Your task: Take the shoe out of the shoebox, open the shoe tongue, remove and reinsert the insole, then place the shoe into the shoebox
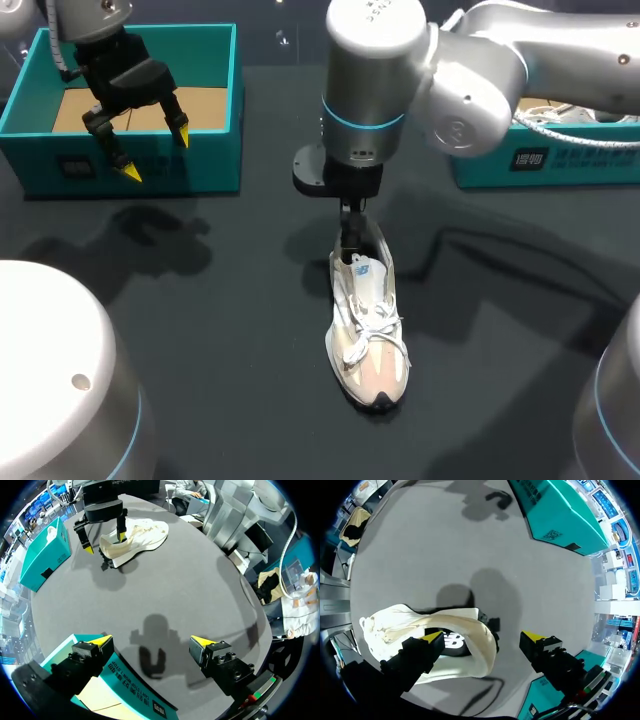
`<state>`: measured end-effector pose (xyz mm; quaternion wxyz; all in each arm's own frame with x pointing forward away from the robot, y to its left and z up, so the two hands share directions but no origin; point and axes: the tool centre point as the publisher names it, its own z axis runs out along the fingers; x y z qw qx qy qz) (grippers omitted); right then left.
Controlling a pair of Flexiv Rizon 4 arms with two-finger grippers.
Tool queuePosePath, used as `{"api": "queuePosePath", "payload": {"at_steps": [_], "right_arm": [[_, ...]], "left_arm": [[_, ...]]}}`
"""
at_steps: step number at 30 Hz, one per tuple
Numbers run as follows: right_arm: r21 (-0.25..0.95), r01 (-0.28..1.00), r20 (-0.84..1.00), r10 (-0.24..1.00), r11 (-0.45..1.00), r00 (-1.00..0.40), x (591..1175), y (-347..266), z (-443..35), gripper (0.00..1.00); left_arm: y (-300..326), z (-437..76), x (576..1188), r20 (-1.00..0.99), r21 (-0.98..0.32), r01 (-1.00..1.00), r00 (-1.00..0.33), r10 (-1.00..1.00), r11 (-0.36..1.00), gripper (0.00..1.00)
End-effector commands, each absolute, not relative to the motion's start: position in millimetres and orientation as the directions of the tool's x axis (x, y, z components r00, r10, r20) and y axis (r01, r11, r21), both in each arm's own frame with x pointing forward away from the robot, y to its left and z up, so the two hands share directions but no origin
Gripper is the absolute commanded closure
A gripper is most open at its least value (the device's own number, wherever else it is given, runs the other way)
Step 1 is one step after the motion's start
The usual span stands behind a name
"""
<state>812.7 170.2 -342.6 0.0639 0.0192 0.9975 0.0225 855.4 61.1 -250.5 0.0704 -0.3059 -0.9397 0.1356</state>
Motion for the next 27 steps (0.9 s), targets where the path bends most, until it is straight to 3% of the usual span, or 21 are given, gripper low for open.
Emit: {"api": "queuePosePath", "payload": {"at_steps": [1, 20, 25, 27], "right_arm": [[0.042, 0.032, -0.129, 0.038, 0.999, -0.991, 815.0, 171.8, -354.4, 0.00], [0.024, 0.023, -0.102, 0.026, 0.999, -0.994, 827.5, 156.0, -379.4, 0.00], [0.021, 0.018, -0.096, 0.020, 1.000, -0.995, 828.8, 157.2, -381.8, 0.18], [0.021, 0.016, -0.095, 0.018, 1.000, -0.995, 828.7, 158.2, -382.7, 0.36]], "left_arm": [[61.5, -250.2, 855.3, 0.050, -0.296, 0.557, -0.802, 0.595, 0.776, 0.00], [61.5, -250.2, 855.3, 0.050, -0.296, 0.557, -0.802, 0.595, 0.776, 0.00], [61.5, -250.2, 855.3, 0.050, -0.296, 0.557, -0.802, 0.595, 0.776, 0.00], [61.5, -250.2, 855.3, 0.050, -0.296, 0.557, -0.802, 0.595, 0.776, 0.00]]}}
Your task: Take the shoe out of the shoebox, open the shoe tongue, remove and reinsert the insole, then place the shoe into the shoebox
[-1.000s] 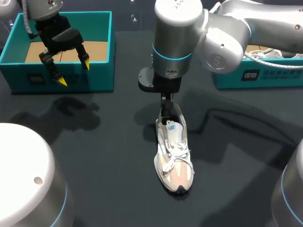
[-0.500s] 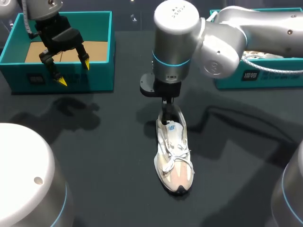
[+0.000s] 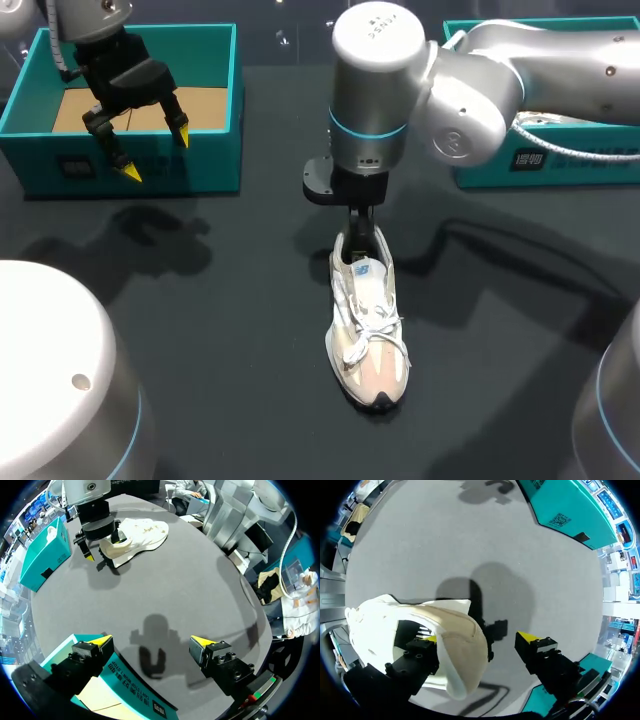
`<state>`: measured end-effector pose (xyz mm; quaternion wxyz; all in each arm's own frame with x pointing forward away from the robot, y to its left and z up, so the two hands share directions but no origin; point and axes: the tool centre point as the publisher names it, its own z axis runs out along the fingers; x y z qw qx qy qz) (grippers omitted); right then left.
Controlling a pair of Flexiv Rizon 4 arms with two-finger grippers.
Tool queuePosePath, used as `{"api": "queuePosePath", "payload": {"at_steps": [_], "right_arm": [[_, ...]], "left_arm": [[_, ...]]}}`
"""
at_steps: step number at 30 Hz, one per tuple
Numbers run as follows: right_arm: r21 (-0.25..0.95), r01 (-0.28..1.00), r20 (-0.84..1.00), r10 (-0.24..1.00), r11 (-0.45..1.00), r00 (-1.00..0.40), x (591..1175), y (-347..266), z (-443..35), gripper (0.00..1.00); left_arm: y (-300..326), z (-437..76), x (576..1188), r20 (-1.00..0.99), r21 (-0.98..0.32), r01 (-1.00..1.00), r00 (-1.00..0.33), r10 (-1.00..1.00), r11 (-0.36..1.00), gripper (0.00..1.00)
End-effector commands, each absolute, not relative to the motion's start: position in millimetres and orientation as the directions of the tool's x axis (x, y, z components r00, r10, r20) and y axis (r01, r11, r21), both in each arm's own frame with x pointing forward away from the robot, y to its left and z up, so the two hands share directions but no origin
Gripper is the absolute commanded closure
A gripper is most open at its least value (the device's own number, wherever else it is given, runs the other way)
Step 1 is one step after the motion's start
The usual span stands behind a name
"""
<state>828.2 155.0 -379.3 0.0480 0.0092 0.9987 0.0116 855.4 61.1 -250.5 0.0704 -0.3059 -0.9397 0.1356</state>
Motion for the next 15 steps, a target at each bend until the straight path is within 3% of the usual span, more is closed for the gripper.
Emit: {"api": "queuePosePath", "payload": {"at_steps": [1, 2, 9, 12, 15], "right_arm": [[0.021, 0.015, -0.094, 0.017, 1.000, -0.995, 828.6, 158.7, -383.2, 0.45], [0.020, 0.014, -0.092, 0.016, 1.000, -0.996, 828.4, 159.1, -384.1, 0.50], [0.030, 0.008, -0.081, 0.011, 1.000, -0.997, 825.7, 159.9, -389.6, 0.54], [0.033, 0.014, -0.079, 0.016, 0.999, -0.997, 824.2, 158.9, -389.9, 0.68], [0.034, 0.020, -0.080, 0.022, 0.999, -0.997, 822.8, 157.8, -389.1, 0.93]], "left_arm": [[61.5, -250.2, 855.3, 0.050, -0.296, 0.557, -0.802, 0.595, 0.776, 0.00], [61.5, -250.2, 855.3, 0.050, -0.296, 0.557, -0.802, 0.595, 0.776, 0.00], [61.5, -250.2, 855.3, 0.050, -0.296, 0.557, -0.802, 0.595, 0.776, 0.00], [61.5, -250.2, 855.3, 0.050, -0.296, 0.557, -0.802, 0.595, 0.776, 0.00], [61.5, -250.2, 855.3, 0.050, -0.296, 0.557, -0.802, 0.595, 0.776, 0.00]]}}
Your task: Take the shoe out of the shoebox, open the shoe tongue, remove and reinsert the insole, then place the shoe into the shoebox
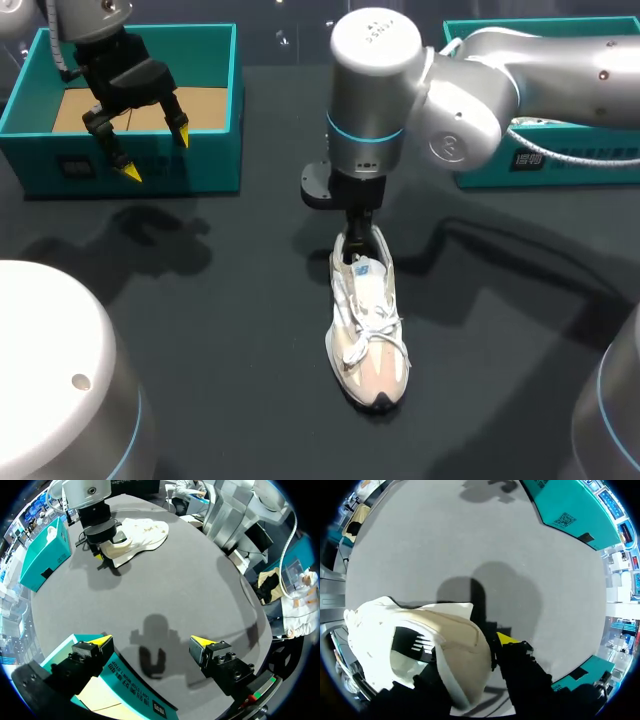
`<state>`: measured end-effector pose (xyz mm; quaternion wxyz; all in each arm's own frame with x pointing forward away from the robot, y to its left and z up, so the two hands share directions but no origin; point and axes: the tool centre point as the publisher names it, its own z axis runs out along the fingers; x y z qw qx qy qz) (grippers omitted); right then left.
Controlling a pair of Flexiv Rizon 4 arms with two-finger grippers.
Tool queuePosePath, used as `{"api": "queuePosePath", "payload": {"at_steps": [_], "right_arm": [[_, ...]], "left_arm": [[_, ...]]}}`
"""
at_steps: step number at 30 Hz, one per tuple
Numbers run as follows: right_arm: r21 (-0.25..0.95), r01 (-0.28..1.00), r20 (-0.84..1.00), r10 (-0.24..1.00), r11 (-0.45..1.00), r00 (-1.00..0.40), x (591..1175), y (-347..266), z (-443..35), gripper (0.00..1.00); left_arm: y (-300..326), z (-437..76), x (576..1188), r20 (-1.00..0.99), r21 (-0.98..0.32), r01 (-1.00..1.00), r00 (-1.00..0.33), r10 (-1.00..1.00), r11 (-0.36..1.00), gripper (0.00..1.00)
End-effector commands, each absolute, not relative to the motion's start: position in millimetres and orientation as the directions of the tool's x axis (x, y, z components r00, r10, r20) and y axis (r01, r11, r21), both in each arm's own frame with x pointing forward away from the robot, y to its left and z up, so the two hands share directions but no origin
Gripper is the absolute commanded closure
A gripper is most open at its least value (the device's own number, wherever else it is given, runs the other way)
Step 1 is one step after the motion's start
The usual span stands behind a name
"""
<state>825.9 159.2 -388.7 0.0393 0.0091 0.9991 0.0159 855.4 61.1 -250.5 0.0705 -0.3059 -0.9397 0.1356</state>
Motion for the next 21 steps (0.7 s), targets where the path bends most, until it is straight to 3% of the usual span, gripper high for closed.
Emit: {"api": "queuePosePath", "payload": {"at_steps": [1, 10, 21], "right_arm": [[0.034, 0.021, -0.081, 0.023, 0.999, -0.996, 822.4, 157.5, -388.6, 1.00], [0.030, 0.014, -0.114, 0.018, 0.999, -0.993, 816.0, 151.6, -365.7, 1.00], [-0.016, 0.017, -0.133, 0.015, 1.000, -0.991, 826.6, 129.1, -296.3, 1.00]], "left_arm": [[61.5, -250.2, 855.3, 0.050, -0.296, 0.557, -0.802, 0.595, 0.776, 0.00], [61.5, -250.2, 855.3, 0.050, -0.296, 0.557, -0.802, 0.595, 0.776, 0.00], [61.5, -250.2, 855.3, 0.050, -0.296, 0.557, -0.802, 0.595, 0.776, 0.00]]}}
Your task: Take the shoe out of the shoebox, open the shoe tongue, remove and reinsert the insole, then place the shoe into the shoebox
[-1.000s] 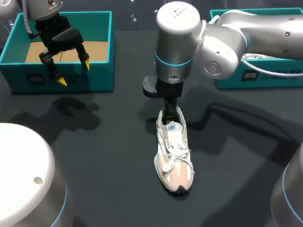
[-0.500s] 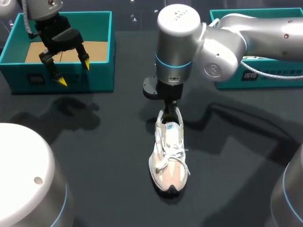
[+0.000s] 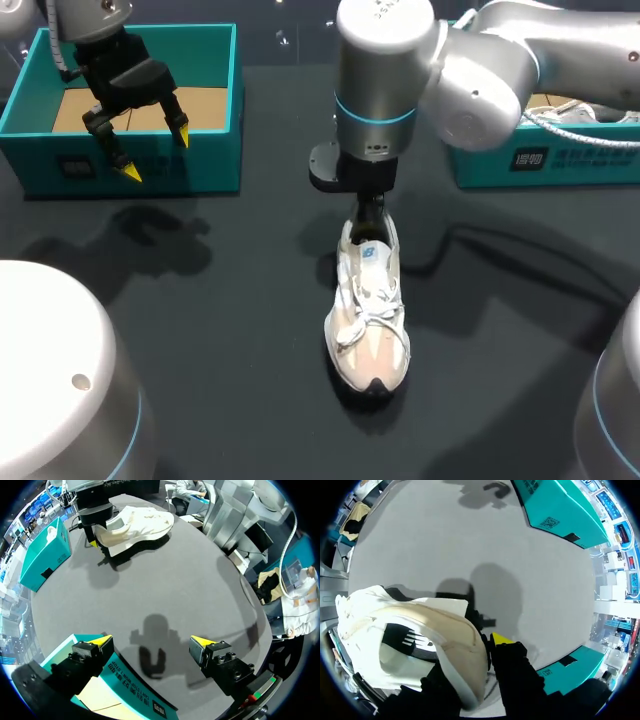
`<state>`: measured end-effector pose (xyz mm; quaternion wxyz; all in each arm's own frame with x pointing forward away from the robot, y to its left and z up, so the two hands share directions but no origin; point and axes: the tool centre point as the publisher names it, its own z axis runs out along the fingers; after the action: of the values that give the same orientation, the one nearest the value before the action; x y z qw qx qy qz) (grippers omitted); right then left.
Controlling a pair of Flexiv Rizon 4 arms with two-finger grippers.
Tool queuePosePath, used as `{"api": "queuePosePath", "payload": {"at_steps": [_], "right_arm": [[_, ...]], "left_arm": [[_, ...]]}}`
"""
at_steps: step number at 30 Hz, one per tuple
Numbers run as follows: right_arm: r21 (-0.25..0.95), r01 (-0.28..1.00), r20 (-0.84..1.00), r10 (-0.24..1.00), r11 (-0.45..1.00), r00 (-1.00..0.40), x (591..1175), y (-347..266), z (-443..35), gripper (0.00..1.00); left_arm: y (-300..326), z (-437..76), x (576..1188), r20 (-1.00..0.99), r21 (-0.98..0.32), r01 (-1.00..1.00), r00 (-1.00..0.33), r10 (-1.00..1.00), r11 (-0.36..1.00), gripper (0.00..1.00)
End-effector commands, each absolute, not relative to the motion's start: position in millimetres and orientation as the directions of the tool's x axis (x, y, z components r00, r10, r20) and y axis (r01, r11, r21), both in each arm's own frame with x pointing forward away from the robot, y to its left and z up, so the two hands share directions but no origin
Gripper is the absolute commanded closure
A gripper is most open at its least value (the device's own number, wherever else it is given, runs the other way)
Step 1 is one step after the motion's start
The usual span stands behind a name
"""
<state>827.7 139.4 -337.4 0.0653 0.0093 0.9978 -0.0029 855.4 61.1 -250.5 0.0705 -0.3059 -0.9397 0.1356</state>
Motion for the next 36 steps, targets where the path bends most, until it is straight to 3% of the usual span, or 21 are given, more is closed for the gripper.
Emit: {"api": "queuePosePath", "payload": {"at_steps": [1, 6, 23, 36], "right_arm": [[-0.016, 0.007, -0.136, 0.005, 1.000, -0.991, 827.7, 126.9, -287.9, 1.00], [-0.035, 0.022, -0.196, 0.015, 0.999, -0.981, 830.3, 123.0, -253.2, 1.00], [-0.035, 0.055, -0.197, 0.047, 0.998, -0.979, 831.8, 121.0, -243.0, 1.00], [-0.132, 0.000, -0.211, -0.028, 0.991, -0.977, 912.7, 44.4, -183.0, 1.00]], "left_arm": [[61.5, -250.2, 855.3, 0.050, -0.296, 0.557, -0.802, 0.595, 0.776, 0.00], [61.5, -250.2, 855.3, 0.050, -0.296, 0.557, -0.802, 0.595, 0.776, 0.00], [61.5, -250.2, 855.3, 0.050, -0.296, 0.557, -0.802, 0.595, 0.776, 0.00], [61.5, -250.2, 855.3, 0.050, -0.296, 0.557, -0.802, 0.595, 0.776, 0.00]]}}
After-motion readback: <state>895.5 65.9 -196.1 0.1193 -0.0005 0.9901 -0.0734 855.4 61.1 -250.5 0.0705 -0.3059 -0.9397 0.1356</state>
